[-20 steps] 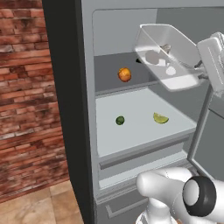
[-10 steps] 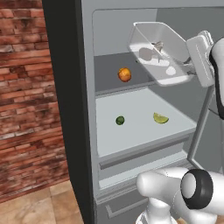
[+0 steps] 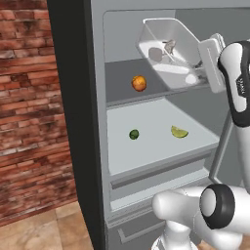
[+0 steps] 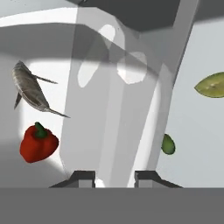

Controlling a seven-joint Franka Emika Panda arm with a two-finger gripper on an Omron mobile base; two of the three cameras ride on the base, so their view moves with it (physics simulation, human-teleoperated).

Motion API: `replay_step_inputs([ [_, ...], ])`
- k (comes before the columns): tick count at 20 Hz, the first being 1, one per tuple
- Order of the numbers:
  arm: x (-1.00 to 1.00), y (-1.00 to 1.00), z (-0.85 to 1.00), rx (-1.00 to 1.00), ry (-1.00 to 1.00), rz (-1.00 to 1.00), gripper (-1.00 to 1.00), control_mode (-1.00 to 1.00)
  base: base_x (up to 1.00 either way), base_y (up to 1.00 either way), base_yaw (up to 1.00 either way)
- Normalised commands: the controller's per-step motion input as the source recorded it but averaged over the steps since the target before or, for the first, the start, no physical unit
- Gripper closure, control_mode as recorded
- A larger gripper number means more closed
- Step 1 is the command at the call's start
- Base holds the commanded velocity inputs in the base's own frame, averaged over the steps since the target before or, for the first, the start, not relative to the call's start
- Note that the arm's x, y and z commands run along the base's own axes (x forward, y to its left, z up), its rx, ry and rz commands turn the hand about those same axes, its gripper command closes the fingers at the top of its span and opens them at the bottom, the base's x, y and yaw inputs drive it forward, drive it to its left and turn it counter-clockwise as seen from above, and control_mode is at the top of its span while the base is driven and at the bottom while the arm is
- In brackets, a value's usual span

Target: Place the tupperware on the top shelf of the fridge. Make space for the tupperware among the existing items by rearranging them on the shelves if needed. Close the fridge door when finished.

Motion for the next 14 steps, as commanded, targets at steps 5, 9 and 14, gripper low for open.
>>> replay_step_inputs([
  [5,0.46,0.12,0.00,0.00,-0.05,0.00,1.00,-1.00,0.00,0.00,0.00],
  [9,0.49,0.18,0.00,0.00,-0.02,0.00,1.00,-1.00,0.00,0.00,0.00],
  [14,0.45,0.20,0.00,0.00,0.00,0.03,1.00,-1.00,0.00,0.00,0.00],
])
